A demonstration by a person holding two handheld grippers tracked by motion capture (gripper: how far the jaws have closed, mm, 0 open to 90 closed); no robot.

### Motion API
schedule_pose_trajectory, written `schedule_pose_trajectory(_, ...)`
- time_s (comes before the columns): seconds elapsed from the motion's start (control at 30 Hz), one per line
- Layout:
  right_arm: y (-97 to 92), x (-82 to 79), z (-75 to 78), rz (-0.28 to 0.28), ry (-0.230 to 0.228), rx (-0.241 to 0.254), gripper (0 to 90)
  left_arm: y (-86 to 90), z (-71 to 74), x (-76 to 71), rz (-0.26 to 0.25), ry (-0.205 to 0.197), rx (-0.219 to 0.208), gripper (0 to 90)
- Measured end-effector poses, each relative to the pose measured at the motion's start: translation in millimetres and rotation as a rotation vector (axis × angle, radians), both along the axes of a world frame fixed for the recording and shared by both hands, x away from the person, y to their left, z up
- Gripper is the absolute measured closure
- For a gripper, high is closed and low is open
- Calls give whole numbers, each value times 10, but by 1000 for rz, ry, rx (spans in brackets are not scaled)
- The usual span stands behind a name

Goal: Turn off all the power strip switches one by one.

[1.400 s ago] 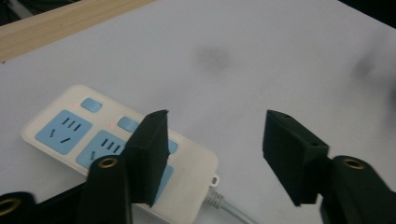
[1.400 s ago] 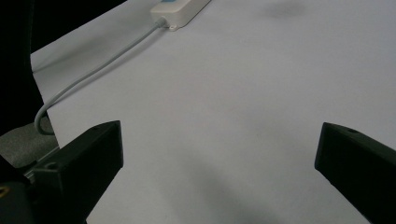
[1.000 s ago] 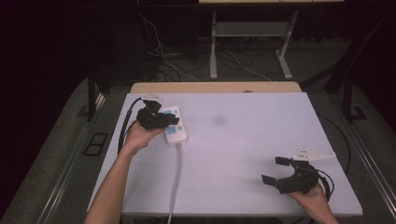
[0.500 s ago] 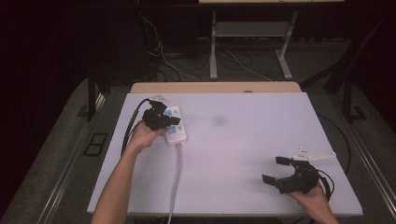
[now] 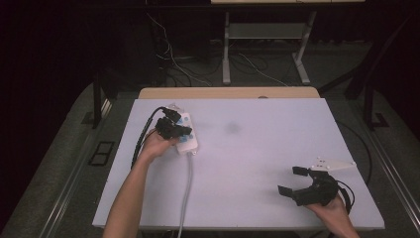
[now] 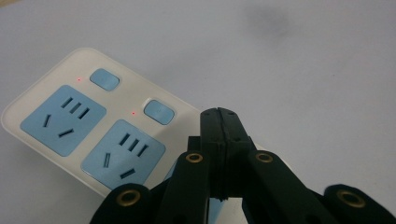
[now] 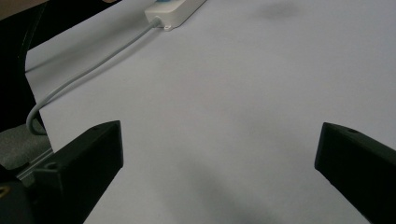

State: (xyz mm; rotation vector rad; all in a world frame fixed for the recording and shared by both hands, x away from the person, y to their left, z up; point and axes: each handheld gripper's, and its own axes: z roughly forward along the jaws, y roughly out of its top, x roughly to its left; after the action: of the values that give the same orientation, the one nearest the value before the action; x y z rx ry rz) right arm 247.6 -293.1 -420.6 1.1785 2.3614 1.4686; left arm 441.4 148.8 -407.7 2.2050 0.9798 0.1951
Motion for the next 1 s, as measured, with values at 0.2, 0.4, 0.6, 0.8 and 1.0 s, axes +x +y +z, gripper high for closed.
schedule_pose_trajectory(0.2,-5,-2,-2,-2,-1,-2,10,-16,-52,22,-12,16,6,892)
schedule_pose_trajectory(0.4,-10,-2,-3,-3,1,-2,10,-36,-70,36,-9,29,-10,892)
schedule_pose_trajectory(0.6,-21,-3,-3,-3,2,2,10,-26,-72,35,-18,29,-8,894)
schedule_pose_trajectory(0.8,-23,-6,-1,-1,0,2,10,-20,-78,34,-23,27,-10,896)
schedule_pose_trajectory(1.0,-28,-5,3,-2,-3,1,10,7,-93,44,-13,45,-35,899)
